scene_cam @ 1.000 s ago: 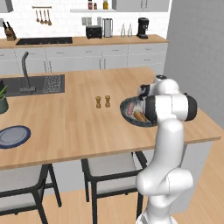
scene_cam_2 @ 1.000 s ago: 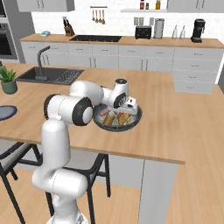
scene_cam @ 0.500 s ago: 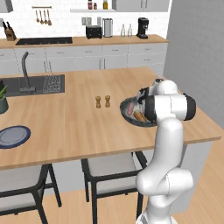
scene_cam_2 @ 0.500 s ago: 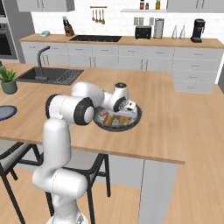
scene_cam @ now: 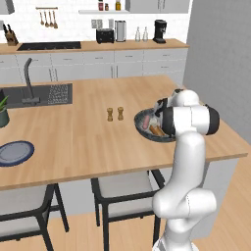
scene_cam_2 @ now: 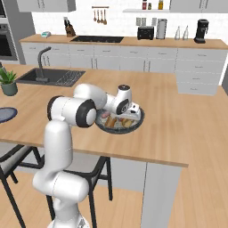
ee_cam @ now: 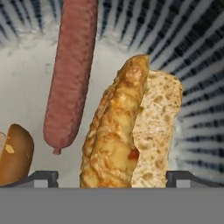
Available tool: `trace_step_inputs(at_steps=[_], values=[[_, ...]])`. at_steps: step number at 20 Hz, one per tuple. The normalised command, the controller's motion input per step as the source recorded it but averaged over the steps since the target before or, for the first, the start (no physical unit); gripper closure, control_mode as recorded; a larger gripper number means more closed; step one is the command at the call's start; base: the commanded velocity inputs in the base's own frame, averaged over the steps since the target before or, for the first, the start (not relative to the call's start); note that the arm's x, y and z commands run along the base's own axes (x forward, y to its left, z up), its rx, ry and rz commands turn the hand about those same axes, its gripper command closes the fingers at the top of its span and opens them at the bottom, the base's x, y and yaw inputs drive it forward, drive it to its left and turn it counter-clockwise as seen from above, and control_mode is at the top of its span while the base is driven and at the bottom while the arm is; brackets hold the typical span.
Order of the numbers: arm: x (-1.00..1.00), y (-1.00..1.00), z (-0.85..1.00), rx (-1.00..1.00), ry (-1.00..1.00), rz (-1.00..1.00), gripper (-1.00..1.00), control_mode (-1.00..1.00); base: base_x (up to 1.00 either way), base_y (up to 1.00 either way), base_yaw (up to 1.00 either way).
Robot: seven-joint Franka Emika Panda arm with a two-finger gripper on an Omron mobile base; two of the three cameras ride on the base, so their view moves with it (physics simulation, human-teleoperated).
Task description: Place one bun and one sausage from the bowl on each plate.
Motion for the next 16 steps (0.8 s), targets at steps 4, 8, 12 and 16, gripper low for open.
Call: trace_step_inputs(at_steps=[4, 8, 12, 16], values=[[0.0, 0.0, 0.0, 0.0, 0.0, 0.0, 1.0, -1.0, 0.0, 0.0, 0.0], [0.0, 0.0, 0.0, 0.0, 0.0, 0.0, 1.0, -1.0, 0.0, 0.0, 0.0], [0.0, 0.0, 0.0, 0.0, 0.0, 0.01, 1.0, -1.0, 0.0, 0.0, 0.0], [-0.25, 0.01, 0.69, 0.0, -0.02, 0.01, 1.0, -1.0, 0.0, 0.0, 0.0]])
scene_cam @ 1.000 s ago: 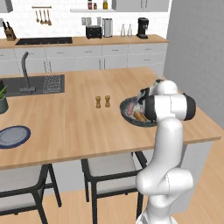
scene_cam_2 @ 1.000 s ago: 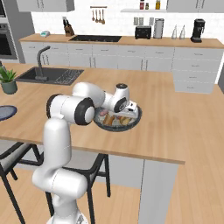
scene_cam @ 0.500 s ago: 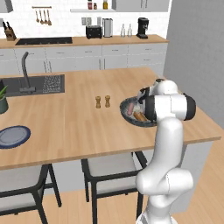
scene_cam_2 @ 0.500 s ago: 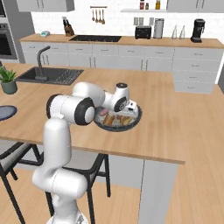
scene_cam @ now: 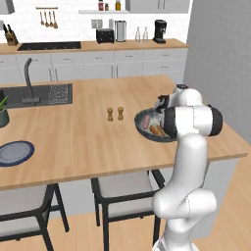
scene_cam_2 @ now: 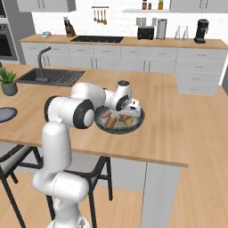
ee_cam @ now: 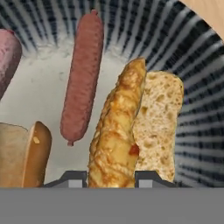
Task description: Place one bun and one sausage from the bowl on each plate.
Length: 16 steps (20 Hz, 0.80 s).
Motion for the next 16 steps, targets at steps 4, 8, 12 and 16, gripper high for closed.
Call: trace_step_inputs(at_steps=[4, 8, 12, 16], values=[[-0.65, 0.0, 0.95, 0.0, 0.0, 0.0, 1.0, -1.0, 0.0, 0.0, 0.0], [-1.0, 0.26, 0.65, 0.0, 0.0, -0.01, 1.0, -1.0, 0.0, 0.0, 0.0], [-1.0, 0.63, 0.36, 0.0, 0.0, -0.02, 1.0, -1.0, 0.0, 0.0, 0.0], [-1.0, 0.57, 0.15, 0.0, 0.04, -0.03, 1.0, -1.0, 0.0, 0.0, 0.0]])
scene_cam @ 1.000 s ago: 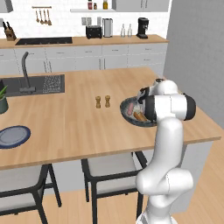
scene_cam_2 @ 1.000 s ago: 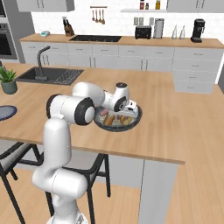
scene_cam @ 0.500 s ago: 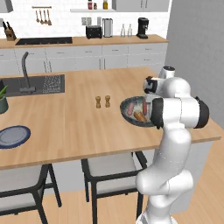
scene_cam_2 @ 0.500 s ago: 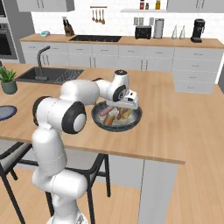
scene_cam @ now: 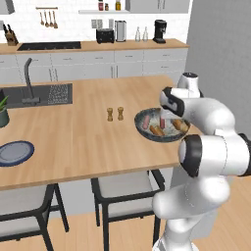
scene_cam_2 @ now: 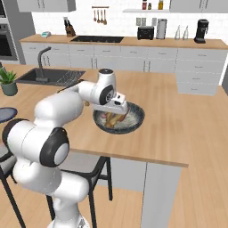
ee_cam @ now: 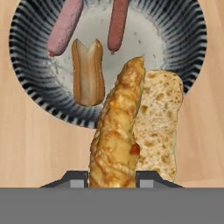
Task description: Place one bun and one sausage from the bowl on each plate.
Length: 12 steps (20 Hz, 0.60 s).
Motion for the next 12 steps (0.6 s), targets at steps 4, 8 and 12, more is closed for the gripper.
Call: trace_step_inputs(at_steps=[4, 8, 12], values=[[-0.65, 0.59, 0.25, 0.0, 0.01, -0.03, 1.0, -1.0, 0.0, 0.0, 0.0], [-0.37, 0.23, 0.41, 0.0, 0.04, 0.0, 1.0, -1.0, 0.0, 0.0, 0.0], [-0.41, 0.14, 0.23, 0.0, 0.06, 0.0, 1.0, -1.0, 0.0, 0.0, 0.0]])
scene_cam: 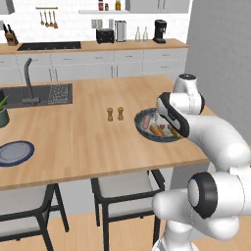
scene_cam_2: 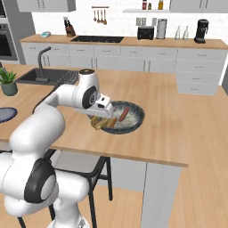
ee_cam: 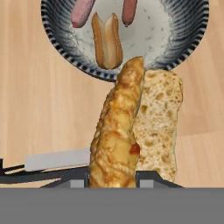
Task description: Place one bun and one sausage from the bowl on each plate.
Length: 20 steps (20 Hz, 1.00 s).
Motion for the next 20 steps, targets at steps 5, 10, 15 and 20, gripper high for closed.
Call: trace_step_inputs(at_steps=[5, 10, 15, 20], values=[[-0.34, 0.22, 0.11, 0.0, 0.03, 0.0, 1.0, -1.0, 0.0, 0.0, 0.0], [-0.1, 0.05, 0.03, 0.0, 0.0, 0.0, 1.0, 1.0, -0.29, 0.09, 0.0], [0.0, 0.0, 0.0, 0.0, 0.0, 0.0, 1.0, 1.0, -0.59, 0.81, 0.0], [0.0, 0.0, 0.0, 0.0, 0.0, 0.0, 1.0, 1.0, -0.01, 1.0, 0.0]])
